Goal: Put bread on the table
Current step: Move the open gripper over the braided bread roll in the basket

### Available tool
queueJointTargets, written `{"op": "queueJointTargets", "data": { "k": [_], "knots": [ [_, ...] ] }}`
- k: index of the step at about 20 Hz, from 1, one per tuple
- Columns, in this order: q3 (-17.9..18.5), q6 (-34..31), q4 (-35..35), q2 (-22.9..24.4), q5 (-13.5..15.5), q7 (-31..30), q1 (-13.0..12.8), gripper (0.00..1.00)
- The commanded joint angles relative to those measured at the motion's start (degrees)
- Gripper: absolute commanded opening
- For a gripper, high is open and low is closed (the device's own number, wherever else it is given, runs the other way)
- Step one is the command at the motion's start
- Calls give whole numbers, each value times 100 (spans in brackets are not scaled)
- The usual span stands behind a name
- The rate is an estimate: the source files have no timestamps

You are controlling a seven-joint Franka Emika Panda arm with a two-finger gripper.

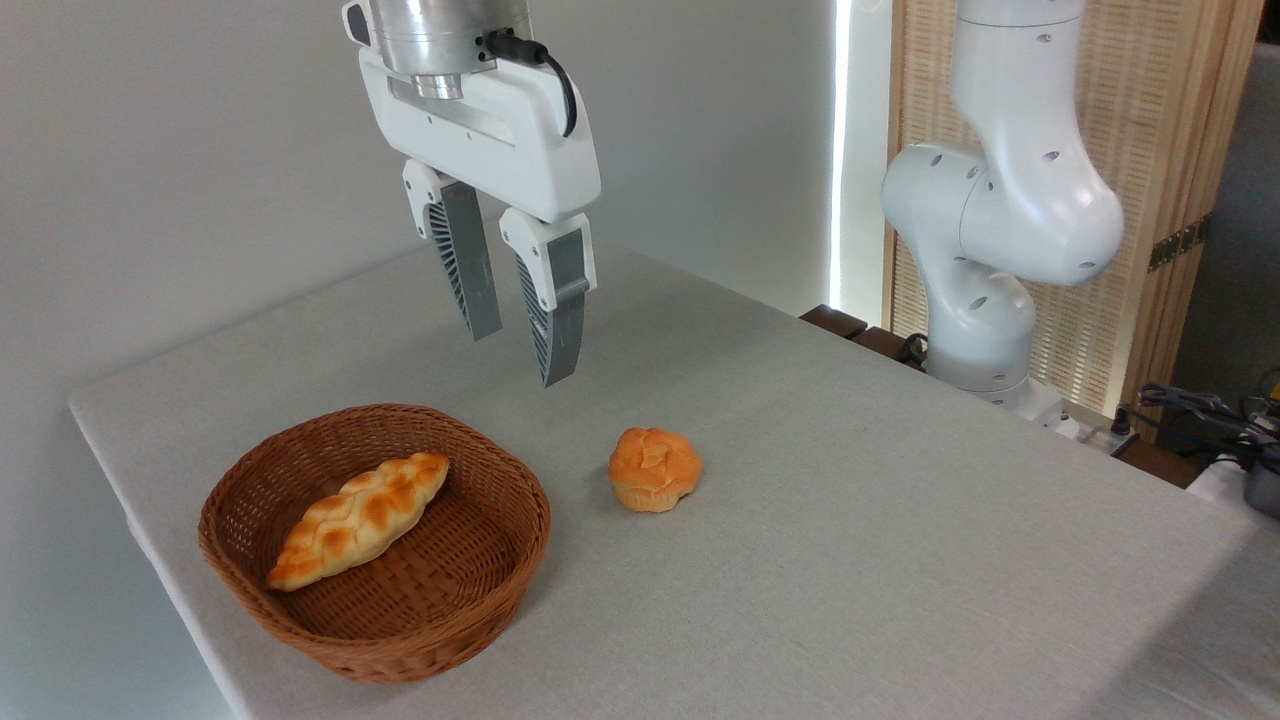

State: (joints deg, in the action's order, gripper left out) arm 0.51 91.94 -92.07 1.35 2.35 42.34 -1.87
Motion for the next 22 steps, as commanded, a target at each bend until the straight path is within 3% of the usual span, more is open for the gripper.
{"op": "queueJointTargets", "data": {
  "k": [1, 15, 22],
  "knots": [
    [89, -158, 163, -83, 46, 64, -59, 100],
    [-33, -27, 172, -205, 55, 64, -77, 100],
    [-525, 1755, 137, -671, 117, 29, -103, 100]
  ]
}}
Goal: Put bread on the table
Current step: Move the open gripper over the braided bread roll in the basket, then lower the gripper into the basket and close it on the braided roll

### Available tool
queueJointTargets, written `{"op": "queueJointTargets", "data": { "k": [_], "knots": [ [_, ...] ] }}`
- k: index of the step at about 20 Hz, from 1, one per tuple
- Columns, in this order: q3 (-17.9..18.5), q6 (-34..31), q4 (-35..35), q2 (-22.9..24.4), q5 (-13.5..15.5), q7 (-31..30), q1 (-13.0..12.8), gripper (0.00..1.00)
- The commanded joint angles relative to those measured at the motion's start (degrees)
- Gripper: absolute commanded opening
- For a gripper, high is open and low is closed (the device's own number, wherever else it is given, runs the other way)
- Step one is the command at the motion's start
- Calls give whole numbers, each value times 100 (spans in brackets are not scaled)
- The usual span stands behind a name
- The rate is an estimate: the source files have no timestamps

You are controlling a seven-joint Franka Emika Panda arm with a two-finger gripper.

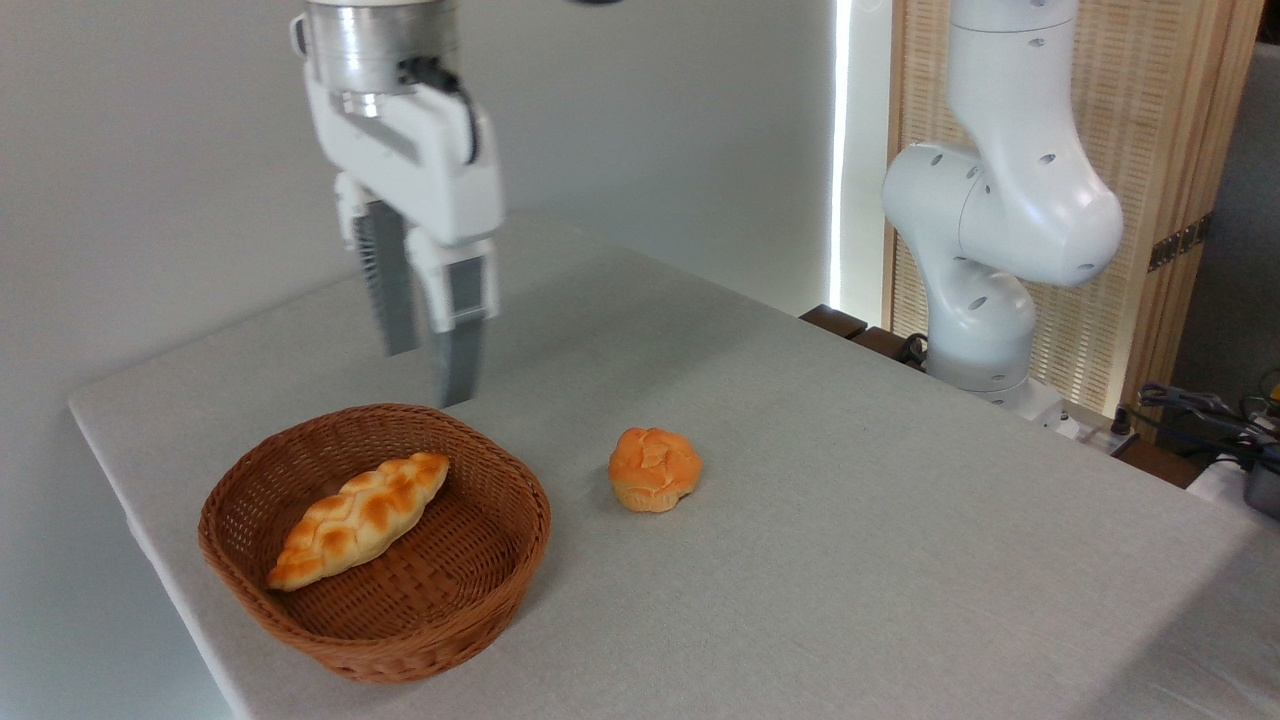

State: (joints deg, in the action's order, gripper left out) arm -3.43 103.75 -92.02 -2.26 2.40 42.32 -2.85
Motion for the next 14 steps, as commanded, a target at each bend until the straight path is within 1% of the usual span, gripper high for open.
{"op": "queueJointTargets", "data": {
  "k": [1, 3, 4, 5, 7, 8, 10, 12, 14],
  "knots": [
    [-210, 881, 88, -388, 94, 39, -14, 100],
    [-263, 1217, -52, -477, 111, 31, -22, 100],
    [-376, 1253, -122, -486, 120, 5, -22, 100],
    [-482, 1245, -175, -486, 146, -144, -22, 100],
    [-693, 1253, -333, -486, 225, -975, -22, 100],
    [-781, 1288, -412, -495, 225, -1250, -22, 100],
    [-799, 1498, -684, -504, 225, -1270, -22, 100],
    [-869, 1841, -1009, -504, 173, -1261, -22, 100],
    [-870, 2017, -1238, -504, 155, -1244, -22, 100]
  ]
}}
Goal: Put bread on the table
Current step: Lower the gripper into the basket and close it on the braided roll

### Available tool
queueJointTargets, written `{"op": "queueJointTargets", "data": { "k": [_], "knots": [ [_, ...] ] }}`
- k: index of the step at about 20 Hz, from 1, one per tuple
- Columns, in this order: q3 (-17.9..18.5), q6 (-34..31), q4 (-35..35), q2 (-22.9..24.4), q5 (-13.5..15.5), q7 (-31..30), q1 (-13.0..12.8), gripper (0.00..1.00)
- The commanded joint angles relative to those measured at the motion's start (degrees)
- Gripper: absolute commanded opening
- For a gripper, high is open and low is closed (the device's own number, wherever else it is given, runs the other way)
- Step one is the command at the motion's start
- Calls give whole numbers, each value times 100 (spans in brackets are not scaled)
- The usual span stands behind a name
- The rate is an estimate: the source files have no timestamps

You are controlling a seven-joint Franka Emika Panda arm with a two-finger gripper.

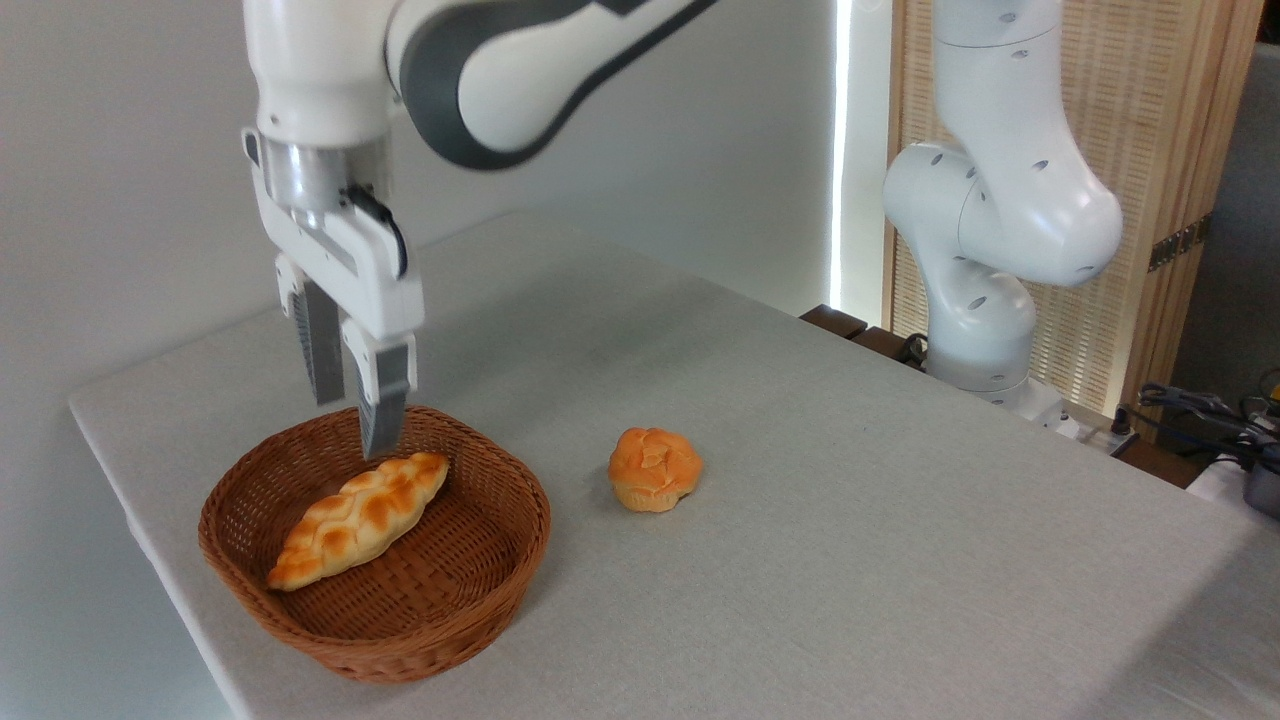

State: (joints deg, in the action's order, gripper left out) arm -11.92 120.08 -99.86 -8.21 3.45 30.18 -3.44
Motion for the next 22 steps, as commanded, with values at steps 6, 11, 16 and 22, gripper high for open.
{"op": "queueJointTargets", "data": {
  "k": [6, 11, 16, 22],
  "knots": [
    [-29, 428, -622, -5, -72, 330, 36, 100],
    [-100, 621, -622, -128, -72, 330, 36, 100],
    [-109, 998, -780, -207, -81, 339, 27, 100],
    [-197, 1377, -1140, -251, -818, 365, 19, 86]
  ]
}}
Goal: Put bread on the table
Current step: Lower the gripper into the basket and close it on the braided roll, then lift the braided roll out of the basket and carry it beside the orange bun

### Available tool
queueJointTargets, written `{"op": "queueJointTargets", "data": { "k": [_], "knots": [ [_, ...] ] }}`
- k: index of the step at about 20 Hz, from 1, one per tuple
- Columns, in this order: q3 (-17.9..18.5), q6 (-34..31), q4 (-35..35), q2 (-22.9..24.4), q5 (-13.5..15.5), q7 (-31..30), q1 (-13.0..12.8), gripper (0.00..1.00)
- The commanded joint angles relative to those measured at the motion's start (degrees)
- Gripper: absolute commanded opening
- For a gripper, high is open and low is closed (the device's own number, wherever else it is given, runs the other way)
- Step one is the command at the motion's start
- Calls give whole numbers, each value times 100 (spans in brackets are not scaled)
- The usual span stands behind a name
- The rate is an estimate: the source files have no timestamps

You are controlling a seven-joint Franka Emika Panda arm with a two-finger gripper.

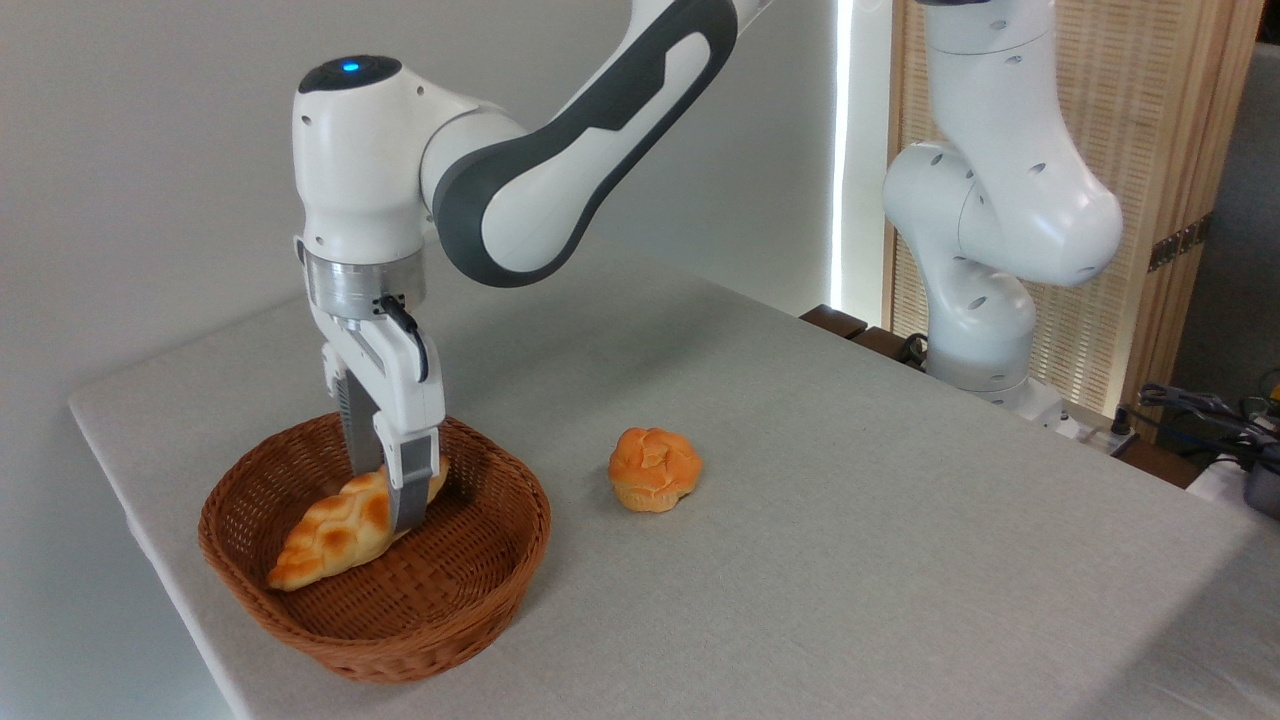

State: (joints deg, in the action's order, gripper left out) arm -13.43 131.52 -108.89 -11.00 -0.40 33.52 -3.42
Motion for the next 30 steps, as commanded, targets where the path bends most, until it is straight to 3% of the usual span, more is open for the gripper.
{"op": "queueJointTargets", "data": {
  "k": [1, 3, 6, 8, 18, 21, 26, 30],
  "knots": [
    [-46, 251, -247, 36, -435, 23, 17, 70],
    [-46, 260, -247, 45, -409, 23, 17, 46],
    [-46, 260, -247, 54, -409, 31, 17, 22],
    [-46, 251, -247, 54, -409, 40, 17, 15],
    [-37, 251, -186, 124, -348, 23, 17, 14],
    [24, 207, -54, 281, -41, 14, 25, 14],
    [252, 146, 122, 773, 882, -13, 61, 23],
    [366, -1098, 17, 1379, 1015, 22, 61, 22]
  ]
}}
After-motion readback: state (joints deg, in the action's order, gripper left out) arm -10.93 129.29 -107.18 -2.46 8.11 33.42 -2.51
